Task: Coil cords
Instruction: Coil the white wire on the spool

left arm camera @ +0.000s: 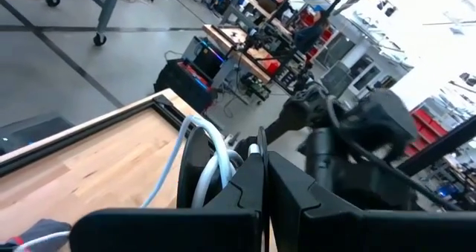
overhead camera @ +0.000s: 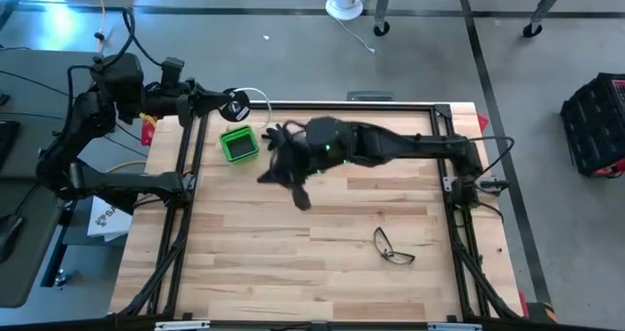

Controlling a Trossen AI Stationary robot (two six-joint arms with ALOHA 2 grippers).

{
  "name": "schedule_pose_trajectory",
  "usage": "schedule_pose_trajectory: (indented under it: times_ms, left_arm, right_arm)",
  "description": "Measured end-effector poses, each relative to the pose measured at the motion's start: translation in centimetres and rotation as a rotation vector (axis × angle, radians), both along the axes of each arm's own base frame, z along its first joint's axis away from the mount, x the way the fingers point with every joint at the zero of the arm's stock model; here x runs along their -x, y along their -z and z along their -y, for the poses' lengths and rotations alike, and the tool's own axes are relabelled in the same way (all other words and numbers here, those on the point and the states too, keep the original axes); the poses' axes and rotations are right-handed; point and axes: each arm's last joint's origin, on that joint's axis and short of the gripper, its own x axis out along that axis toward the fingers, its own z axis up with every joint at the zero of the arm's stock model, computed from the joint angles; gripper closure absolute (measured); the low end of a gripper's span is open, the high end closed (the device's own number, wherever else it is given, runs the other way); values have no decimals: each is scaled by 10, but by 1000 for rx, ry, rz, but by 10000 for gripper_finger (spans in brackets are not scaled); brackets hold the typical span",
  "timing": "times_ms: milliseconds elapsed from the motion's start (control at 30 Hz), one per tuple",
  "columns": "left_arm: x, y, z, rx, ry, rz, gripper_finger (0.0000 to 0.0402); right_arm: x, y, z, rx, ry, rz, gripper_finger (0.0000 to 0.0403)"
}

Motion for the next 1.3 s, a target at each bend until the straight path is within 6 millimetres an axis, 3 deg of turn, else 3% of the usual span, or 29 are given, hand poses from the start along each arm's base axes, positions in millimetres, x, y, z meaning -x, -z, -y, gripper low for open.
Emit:
schedule_pose_trajectory:
  times_ms: [167, 267, 433, 500, 700, 867, 1000, 1200, 1300]
  left_arm:
    - [1, 0, 0, -9, 1, -1, 401]
    - [0, 0, 0, -5, 0, -3, 401]
    - [0, -1, 0, 17, -5, 20, 401]
    - [0, -1, 0, 23, -6, 21, 402]
    - [-1, -1, 0, 46, -7, 24, 401]
    - [-1, -1, 0, 35, -5, 17, 401]
    - [-1, -1, 0, 33, -5, 18, 402]
    - [-1, -1, 0, 36, -4, 18, 402]
    - [-1, -1, 0, 35, -4, 17, 401]
  right_arm:
    - [11, -8, -22, 56, -81, 24, 403]
    - [-5, 6, -24, 37, -77, 37, 403]
    - [-53, 53, -20, -27, -57, 119, 403]
    - [-66, 63, -6, -88, -37, 179, 403]
    - [-85, 100, 74, -247, 92, 100, 403]
    - [-68, 66, 102, -223, 83, 191, 403]
    - [-51, 43, 110, -192, 38, 187, 403]
    - [-9, 12, 90, -55, -26, 19, 403]
    - [4, 10, 73, -15, -72, -77, 403]
